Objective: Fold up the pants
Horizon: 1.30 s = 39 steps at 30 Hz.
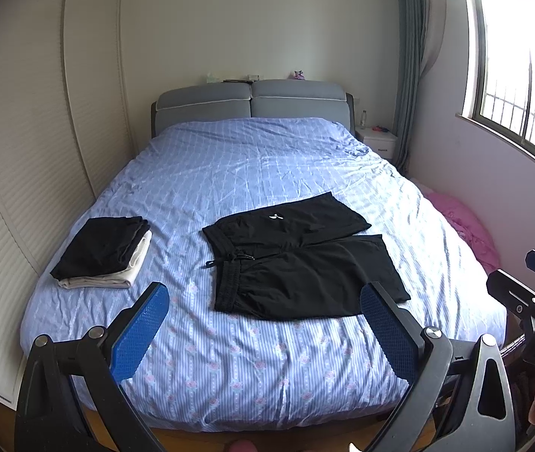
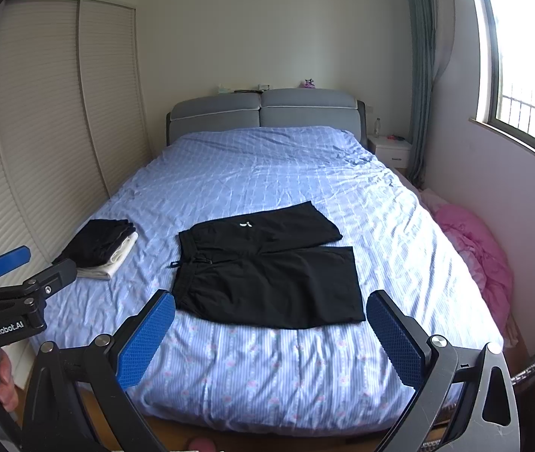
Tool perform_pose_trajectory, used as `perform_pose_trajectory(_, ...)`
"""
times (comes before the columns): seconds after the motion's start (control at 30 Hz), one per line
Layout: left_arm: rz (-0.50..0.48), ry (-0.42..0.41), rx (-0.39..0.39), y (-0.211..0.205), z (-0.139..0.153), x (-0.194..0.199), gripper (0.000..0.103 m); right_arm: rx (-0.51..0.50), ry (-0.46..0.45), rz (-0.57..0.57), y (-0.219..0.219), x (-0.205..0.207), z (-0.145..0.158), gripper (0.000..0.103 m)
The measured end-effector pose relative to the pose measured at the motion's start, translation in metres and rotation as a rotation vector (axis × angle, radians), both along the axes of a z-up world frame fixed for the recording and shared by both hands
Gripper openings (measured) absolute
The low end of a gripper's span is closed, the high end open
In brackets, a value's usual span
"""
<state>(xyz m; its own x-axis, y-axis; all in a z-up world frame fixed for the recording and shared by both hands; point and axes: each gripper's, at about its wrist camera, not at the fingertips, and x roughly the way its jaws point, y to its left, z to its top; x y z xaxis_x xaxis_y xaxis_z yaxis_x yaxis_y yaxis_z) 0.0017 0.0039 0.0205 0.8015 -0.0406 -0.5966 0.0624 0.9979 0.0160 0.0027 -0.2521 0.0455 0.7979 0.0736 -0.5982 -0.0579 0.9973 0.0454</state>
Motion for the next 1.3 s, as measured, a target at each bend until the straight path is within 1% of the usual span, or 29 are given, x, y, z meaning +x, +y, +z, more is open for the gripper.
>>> perform_pose_trajectory(0.67,0.009,0.010,0.010,-0.005,-0.002,0.008,0.103,0.003,0.018,0.017,-0.003,0.011,-0.008,0.103)
perform_pose_trajectory(0.87,0.015,0.036,0.017,-0.005,-0.008,0.020,0.103,0.004,0.034,0.017,-0.007,0.019,-0.014,0.103)
perform_pose_trajectory(1.0,0.025,0.078,0.025,-0.003,-0.021,0.033,0.103,0.007,0.067,0.013,-0.007,0.030,-0.023,0.103)
perform_pose_trajectory(1.1,0.037,0.124,0.023,0.003,-0.038,0.050,0.103,0.013,0.103,0.002,-0.006,0.041,-0.037,0.103)
perform_pose_trajectory(1.2,0.063,0.168,0.011,0.009,-0.062,0.071,0.103,0.022,0.146,-0.023,-0.006,0.058,-0.058,0.103)
perform_pose_trajectory(1.3,0.064,0.214,0.004,0.015,-0.093,0.097,0.103,0.035,0.199,-0.057,-0.009,0.080,-0.084,0.103)
